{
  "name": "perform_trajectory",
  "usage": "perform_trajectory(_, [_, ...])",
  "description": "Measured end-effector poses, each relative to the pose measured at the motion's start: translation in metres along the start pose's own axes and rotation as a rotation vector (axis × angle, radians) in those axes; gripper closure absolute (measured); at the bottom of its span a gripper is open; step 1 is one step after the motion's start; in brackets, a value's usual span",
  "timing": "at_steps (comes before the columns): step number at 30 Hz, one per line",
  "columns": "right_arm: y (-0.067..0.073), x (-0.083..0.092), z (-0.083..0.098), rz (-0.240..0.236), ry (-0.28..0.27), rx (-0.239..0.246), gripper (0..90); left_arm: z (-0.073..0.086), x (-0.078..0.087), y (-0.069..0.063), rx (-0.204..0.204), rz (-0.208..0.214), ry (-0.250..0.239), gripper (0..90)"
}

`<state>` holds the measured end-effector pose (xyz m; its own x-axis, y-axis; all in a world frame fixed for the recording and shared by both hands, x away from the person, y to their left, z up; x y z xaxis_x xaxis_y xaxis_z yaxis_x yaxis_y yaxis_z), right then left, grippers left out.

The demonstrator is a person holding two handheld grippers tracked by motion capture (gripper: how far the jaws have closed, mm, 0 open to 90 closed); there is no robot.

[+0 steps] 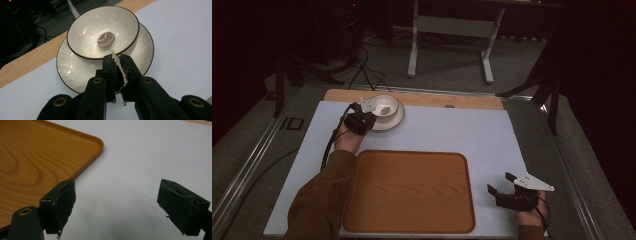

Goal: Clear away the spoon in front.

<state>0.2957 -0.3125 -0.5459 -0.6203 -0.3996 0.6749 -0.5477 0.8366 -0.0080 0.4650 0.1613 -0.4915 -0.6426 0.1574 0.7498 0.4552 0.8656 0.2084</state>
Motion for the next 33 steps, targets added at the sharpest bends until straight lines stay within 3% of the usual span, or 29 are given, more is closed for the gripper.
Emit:
perform_trajectory(5, [0.000, 0.000, 0.000, 0.000, -0.001, 0.000, 15.1, -0.001, 0.004, 0.000, 0.005, 0.002, -0.012, 88.6])
perform_trajectory(19, [0.000, 0.000, 0.000, 0.000, 0.000, -0.001, 15.1, -0.001, 0.008, -0.002, -0.009, -0.007, -0.014, 89.0])
perform_trajectory(33, [0.000, 0.001, 0.000, 0.001, -0.001, 0.000, 15.1, -0.004, 0.024, -0.001, -0.014, -0.009, -0.050, 89.0])
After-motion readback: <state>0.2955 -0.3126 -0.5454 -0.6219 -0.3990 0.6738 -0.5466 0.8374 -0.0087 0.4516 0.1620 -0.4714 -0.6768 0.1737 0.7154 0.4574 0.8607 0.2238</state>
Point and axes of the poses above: each handheld gripper's, and its own axes: x roughly backward along the jaws, z roughly out of its underside, y roughly to its left, the point moved 5 cm from there along -x, roughly forward along the jaws, and after that the axes turned 11 degrees about y, right-handed, at the moved point
